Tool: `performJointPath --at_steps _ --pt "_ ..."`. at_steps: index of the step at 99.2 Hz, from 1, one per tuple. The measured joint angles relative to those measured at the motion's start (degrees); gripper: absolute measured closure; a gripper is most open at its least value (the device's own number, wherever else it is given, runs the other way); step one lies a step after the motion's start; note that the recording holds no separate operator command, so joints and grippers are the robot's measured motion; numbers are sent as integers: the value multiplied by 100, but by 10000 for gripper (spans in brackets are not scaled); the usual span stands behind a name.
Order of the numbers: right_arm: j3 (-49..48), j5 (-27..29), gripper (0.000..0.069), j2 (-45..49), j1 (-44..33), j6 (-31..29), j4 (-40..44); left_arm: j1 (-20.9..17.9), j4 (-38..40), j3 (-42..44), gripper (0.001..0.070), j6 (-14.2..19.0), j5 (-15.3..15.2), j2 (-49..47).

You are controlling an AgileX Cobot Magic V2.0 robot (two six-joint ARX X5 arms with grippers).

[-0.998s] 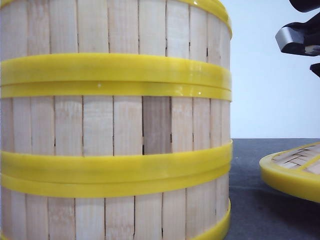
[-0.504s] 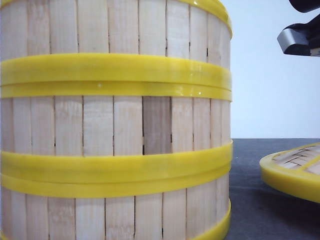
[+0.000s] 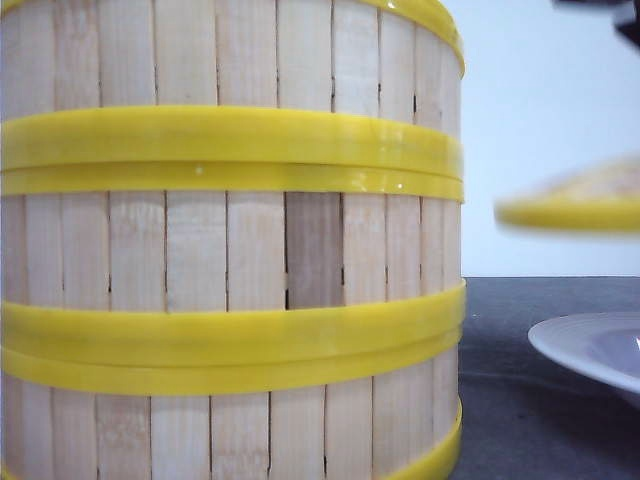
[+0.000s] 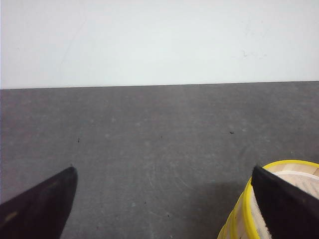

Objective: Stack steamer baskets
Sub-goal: 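Grasp the woven bamboo lid rim with the right gripper and lift it, then carry the lid over the stack and lower it on top with the right gripper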

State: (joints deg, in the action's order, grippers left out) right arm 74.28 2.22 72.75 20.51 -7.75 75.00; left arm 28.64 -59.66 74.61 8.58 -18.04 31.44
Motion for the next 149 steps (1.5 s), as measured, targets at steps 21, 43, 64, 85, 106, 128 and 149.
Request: performJointPath --at_steps 21,43,64,85,106,128,149 --pt "1790 -81 639 -2 131 -35 175 0 15 0 16 0 0 0" --pt "2944 -269 639 219 1224 -361 225 0 234 0 16 2 0 2" --pt "3095 -553 639 1123 2424 -586 232 0 343 0 16 2 0 37" --pt "3095 -813 639 1856 3171 -605 236 0 310 0 16 0 0 48" --pt "3101 -824 639 2098 3333 -601 234 0 155 0 16 0 0 48" --pt "3110 -1016 639 2103 3429 -601 -219 0 160 0 16 0 0 48" --pt "3121 -1110 639 2105 3438 -605 -326 0 160 0 16 0 -2 48"
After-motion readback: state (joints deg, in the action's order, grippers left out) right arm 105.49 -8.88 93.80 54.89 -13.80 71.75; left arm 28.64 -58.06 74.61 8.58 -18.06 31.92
